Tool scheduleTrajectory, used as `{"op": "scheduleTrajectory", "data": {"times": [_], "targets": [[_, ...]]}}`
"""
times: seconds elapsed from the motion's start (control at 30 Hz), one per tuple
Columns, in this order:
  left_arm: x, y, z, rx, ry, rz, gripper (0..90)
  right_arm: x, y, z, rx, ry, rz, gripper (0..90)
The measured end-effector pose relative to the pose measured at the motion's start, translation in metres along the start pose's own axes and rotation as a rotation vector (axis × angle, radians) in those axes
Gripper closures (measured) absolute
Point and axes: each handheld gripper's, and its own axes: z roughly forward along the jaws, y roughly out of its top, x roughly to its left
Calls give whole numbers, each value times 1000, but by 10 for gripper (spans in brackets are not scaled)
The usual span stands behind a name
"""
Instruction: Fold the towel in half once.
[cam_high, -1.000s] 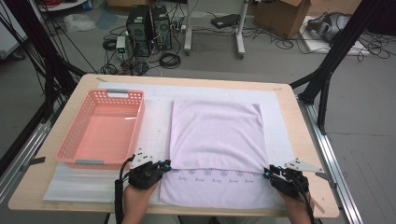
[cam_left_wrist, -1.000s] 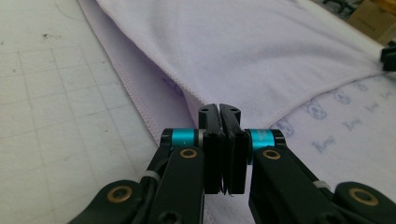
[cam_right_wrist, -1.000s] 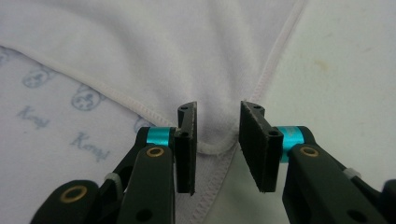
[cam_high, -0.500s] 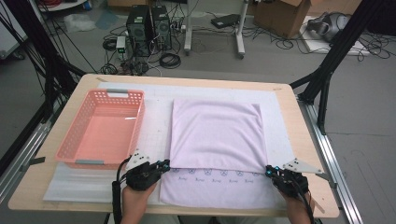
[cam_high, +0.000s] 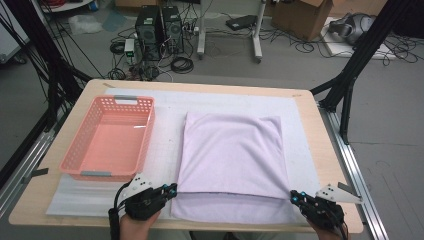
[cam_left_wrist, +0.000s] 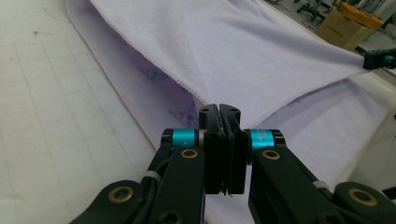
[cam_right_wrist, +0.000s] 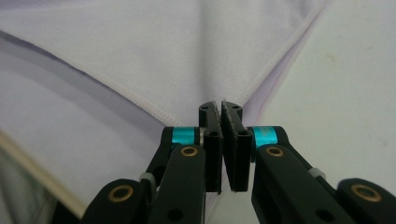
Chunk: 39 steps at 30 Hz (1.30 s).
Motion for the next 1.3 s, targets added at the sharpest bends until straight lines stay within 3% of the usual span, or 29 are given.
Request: {"op": "scheduleTrajectory", "data": {"times": [0.2,0.6,0.73,0.8,0.87,0.97,1.17,1.3], "targets": [[-10,-15,-13,29,-17,8,883,12,-15,-13,22,24,-7,869],[-27,-32,-38,32,-38,24,883,27,-32,-35,22,51,-19,868],[-28,-36,-34,64,-23,39,880,28,-35,-36,40,38,-26,866],[-27,-34,-30,63,-22,32,862,28,-36,-30,66,26,-38,848],[-25,-30,-27,43,-4,21,662,28,-35,-26,63,13,-29,728],[-19,-19,-22,18,0,12,577,23,-30,-25,29,-3,-9,671],[-2,5,0,6,-5,23,554,12,-19,-15,-4,-12,15,645],[10,24,17,6,3,34,613,6,-8,-9,-20,-17,18,636]]}}
